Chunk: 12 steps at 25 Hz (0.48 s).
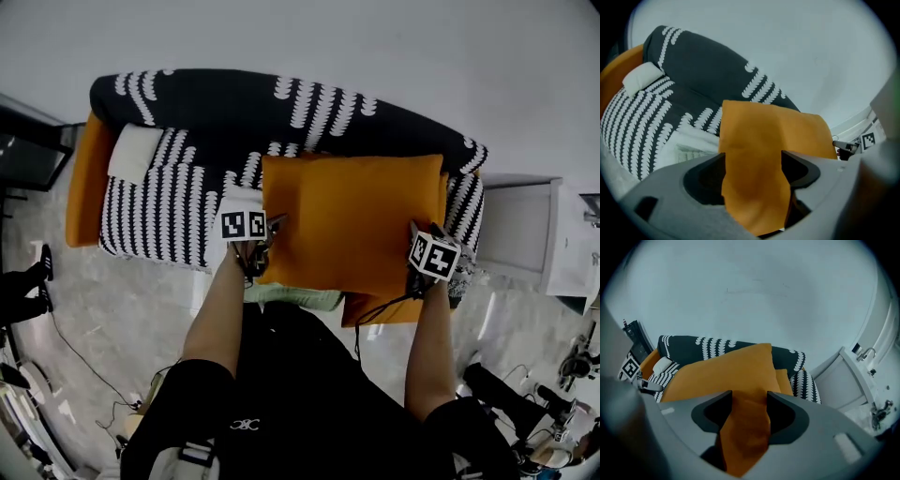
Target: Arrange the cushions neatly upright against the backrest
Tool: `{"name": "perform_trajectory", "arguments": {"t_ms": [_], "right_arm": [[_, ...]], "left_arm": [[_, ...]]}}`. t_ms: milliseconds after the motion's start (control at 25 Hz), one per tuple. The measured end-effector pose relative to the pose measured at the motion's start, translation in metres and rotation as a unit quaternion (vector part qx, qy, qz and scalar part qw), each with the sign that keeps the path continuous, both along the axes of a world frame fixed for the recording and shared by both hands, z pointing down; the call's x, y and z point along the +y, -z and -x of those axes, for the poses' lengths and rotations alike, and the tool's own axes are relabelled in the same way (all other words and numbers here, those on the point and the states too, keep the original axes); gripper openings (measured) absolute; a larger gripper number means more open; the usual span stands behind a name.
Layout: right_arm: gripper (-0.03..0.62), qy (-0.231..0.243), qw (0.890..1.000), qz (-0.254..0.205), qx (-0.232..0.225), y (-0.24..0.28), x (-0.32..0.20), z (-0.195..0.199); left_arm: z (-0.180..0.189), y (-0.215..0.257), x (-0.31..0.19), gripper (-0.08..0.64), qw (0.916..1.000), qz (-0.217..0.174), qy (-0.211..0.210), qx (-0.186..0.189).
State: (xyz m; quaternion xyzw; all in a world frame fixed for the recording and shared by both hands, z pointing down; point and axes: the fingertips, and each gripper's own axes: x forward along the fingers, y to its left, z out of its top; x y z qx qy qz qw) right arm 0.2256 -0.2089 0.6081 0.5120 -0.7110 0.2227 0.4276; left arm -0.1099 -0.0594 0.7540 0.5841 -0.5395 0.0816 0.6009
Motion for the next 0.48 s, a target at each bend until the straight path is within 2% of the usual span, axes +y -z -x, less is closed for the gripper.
{"name": "perform_trajectory", "arguments": {"t_ms": [120, 200, 360, 480], "right_arm": [[0.240, -0.009, 1.000, 0.011, 0.014, -0.016, -0.004, -0.004], [0.225, -0.013, 1.000, 0.009, 0.017, -0.024, -0.007, -0.004], [0.137, 0.007, 0.999, 0.026, 0.038, -0.043, -0.006, -0.001], [0.039, 0.030, 0.997, 0.021, 0.063, -0.046, -0.007, 0.004]], "left_arm": [[-0.011, -0.025, 0.000, 0.382, 0.9995, 0.022, 0.004, 0.023], [-0.020, -0.033, -0.003, 0.348, 0.9986, 0.026, 0.015, 0.043], [-0.031, -0.034, -0.006, 0.262, 0.9987, 0.037, 0.002, 0.035], [-0.034, -0.022, -0.009, 0.141, 0.9990, 0.028, -0.008, 0.033]]}}
